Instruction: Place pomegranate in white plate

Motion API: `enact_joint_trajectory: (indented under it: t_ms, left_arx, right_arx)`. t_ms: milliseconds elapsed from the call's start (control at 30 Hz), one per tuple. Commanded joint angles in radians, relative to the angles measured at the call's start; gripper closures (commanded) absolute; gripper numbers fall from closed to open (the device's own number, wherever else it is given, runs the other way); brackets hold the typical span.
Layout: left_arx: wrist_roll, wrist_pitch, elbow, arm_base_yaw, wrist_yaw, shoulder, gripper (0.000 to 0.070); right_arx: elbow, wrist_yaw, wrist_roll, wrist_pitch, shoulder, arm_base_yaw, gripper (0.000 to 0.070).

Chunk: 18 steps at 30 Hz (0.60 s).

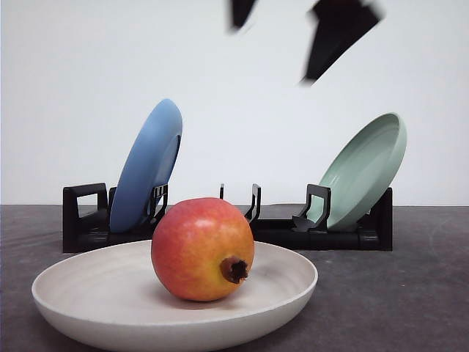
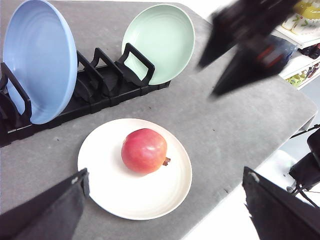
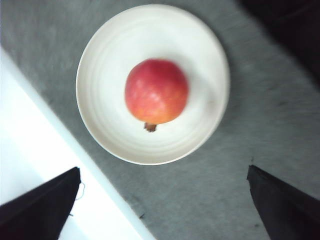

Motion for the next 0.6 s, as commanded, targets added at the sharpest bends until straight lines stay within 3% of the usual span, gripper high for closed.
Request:
enact_joint_trajectory:
  t_ms: [0, 167, 467, 567]
  left_arx:
    - [-0.003, 0.010, 0.013, -0.014, -0.006, 0.004, 0.0108]
    - [-0.002, 0.011, 0.013, -0.015, -0.006, 0.004, 0.0108]
    - [-0.002, 0.013, 0.013, -0.015, -0.006, 0.005, 0.0108]
    - [-0.002, 0.013, 0.013, -0.015, -0.006, 0.005, 0.0107]
  right_arx:
    - [-0.013, 0.003, -0.012, 0.003, -0.077, 0.004, 0.0000]
    - [-0.160, 0.006, 0.007, 0.067, -0.329, -0.011, 0.0000]
    - [-0.590, 0.026, 0.194, 0.413, -0.852, -0.010, 0.0000]
    - [-0.700, 0.031, 0.223, 0.492, -0.979, -0.010, 0.0000]
